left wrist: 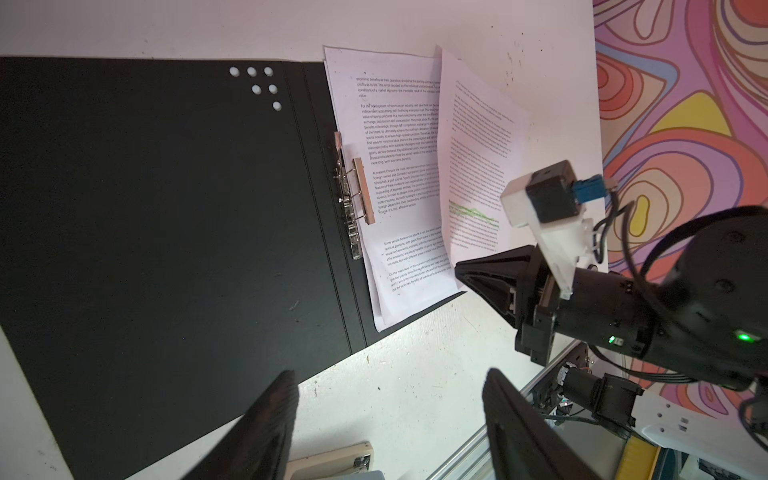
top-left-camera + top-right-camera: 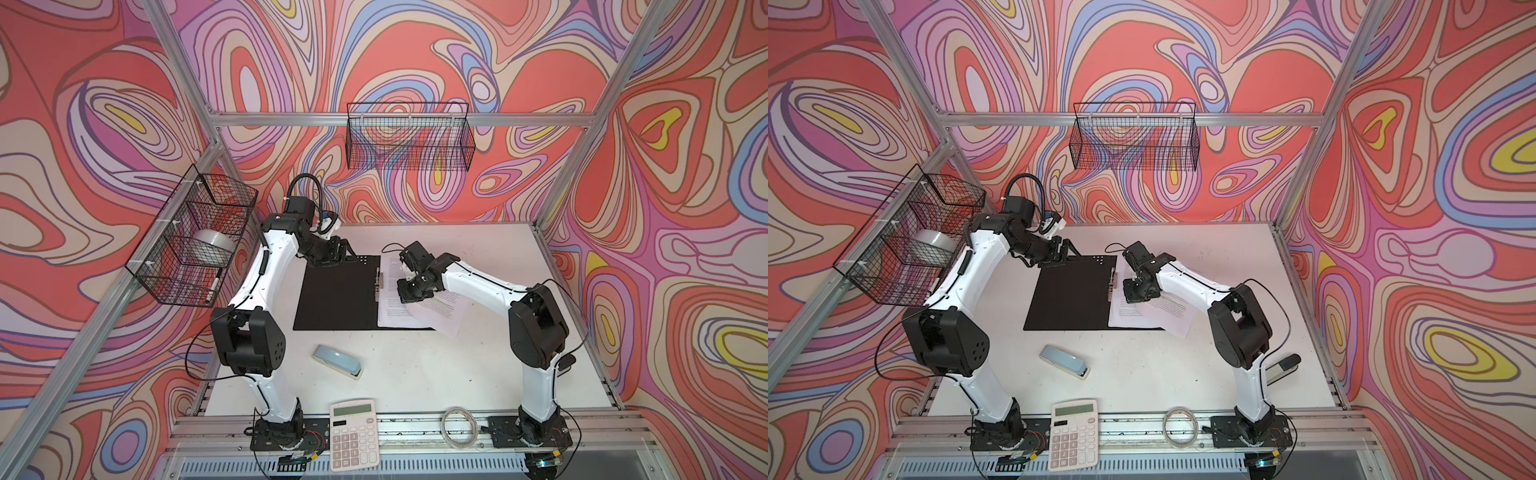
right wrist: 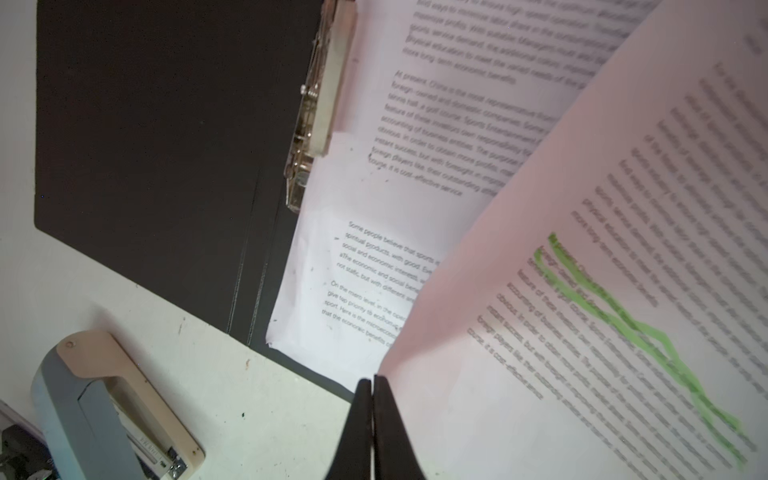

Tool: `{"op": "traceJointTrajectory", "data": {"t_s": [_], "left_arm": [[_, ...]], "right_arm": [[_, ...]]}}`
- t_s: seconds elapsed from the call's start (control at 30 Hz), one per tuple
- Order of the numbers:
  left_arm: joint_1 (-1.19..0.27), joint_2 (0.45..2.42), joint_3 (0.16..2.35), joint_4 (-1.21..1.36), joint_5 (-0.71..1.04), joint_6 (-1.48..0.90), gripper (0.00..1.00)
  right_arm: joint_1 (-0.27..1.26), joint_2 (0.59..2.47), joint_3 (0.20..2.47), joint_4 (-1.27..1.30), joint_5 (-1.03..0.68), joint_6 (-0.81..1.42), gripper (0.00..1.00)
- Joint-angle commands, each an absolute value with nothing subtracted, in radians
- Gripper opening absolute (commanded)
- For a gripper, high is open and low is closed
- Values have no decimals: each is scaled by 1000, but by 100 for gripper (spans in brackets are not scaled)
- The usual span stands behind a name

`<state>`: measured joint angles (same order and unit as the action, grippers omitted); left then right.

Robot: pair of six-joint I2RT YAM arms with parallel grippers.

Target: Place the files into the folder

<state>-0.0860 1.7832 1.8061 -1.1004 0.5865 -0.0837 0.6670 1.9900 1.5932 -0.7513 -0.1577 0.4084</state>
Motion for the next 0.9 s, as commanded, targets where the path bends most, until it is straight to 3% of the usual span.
{"op": "traceJointTrajectory", "data": {"t_s": [0.0, 0.2, 0.37, 0.47, 0.7, 0.87], "left_arm": [[-84, 1755, 1793, -1097, 597, -92, 71], [-83, 1750, 1793, -1098, 593, -84, 71], [-83, 1755, 1804, -1100, 605, -84, 71], [-83, 1759, 1831, -1116, 586, -59, 72], [-83, 1751, 1846, -1155, 562, 35, 73], [-84, 1703, 1824, -1176, 547, 107, 80]], "right_arm": [[691, 2019, 1597, -698, -229, 414, 0], [707, 2060, 1603, -698, -230, 420, 3], [707, 2049, 1611, -721, -163, 429, 29], [707, 2034, 1646, -742, -126, 423, 37], [667, 1925, 1598, -752, 35, 505, 42], [497, 1722, 1340, -602, -49, 626, 43]]}}
